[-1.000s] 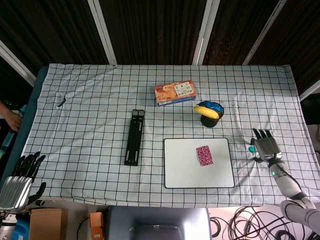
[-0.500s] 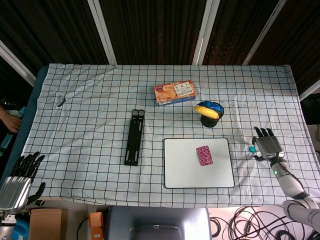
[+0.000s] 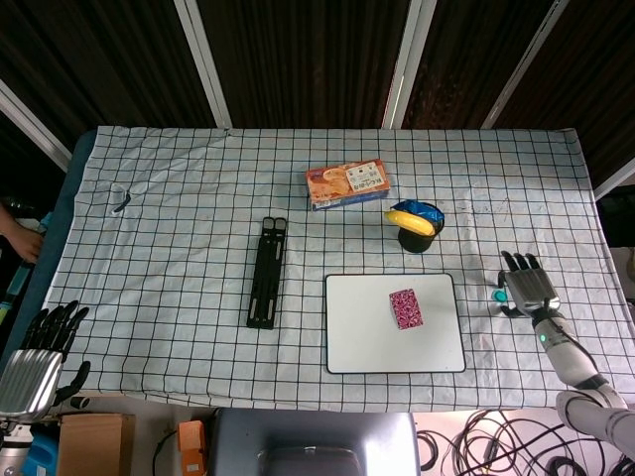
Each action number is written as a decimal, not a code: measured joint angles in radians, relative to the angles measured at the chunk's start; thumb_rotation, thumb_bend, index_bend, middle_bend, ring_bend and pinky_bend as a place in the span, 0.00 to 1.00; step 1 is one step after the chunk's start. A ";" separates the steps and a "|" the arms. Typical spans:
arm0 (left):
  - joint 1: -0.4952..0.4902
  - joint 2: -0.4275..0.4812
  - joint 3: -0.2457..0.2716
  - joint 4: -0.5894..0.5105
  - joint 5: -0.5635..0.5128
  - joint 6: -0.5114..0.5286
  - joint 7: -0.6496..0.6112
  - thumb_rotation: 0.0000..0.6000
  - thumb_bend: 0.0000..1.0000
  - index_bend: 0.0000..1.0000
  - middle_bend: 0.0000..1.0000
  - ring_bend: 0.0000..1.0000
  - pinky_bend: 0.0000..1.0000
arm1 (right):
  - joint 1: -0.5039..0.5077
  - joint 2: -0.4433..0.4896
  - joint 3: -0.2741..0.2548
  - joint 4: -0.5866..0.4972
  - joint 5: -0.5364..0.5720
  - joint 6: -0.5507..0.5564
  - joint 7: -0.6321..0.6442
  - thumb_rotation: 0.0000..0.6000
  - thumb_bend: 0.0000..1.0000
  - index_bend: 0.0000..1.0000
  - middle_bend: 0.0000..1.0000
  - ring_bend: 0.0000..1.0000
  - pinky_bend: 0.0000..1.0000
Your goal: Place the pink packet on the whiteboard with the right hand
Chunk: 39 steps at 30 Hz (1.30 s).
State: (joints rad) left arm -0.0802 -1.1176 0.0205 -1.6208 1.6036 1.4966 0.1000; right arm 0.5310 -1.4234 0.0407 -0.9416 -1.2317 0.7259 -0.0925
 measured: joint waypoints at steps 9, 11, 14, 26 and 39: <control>0.001 0.003 0.002 0.001 0.006 0.004 -0.008 1.00 0.41 0.00 0.00 0.00 0.00 | -0.001 -0.003 0.001 0.000 0.000 -0.010 -0.008 1.00 0.25 0.49 0.00 0.00 0.00; 0.001 0.003 0.003 0.002 0.007 0.003 -0.010 1.00 0.41 0.00 0.00 0.00 0.00 | -0.001 -0.005 0.003 0.000 -0.001 -0.010 -0.007 1.00 0.25 0.50 0.00 0.00 0.00; 0.000 0.004 0.003 0.002 0.007 0.002 -0.010 1.00 0.41 0.00 0.00 0.00 0.00 | -0.002 -0.004 0.004 -0.002 -0.005 -0.004 -0.005 1.00 0.25 0.51 0.00 0.00 0.00; -0.004 0.003 0.003 0.001 0.007 -0.004 -0.010 1.00 0.41 0.00 0.00 0.00 0.00 | -0.012 0.067 0.024 -0.155 -0.062 0.105 0.035 1.00 0.25 0.51 0.00 0.00 0.00; 0.007 0.003 0.002 0.003 0.016 0.023 -0.010 1.00 0.41 0.00 0.00 0.00 0.00 | 0.072 0.104 0.093 -0.448 -0.046 0.146 -0.157 1.00 0.25 0.49 0.00 0.00 0.00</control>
State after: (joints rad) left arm -0.0736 -1.1151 0.0229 -1.6177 1.6191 1.5201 0.0896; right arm 0.6033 -1.3195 0.1337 -1.3896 -1.2781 0.8719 -0.2498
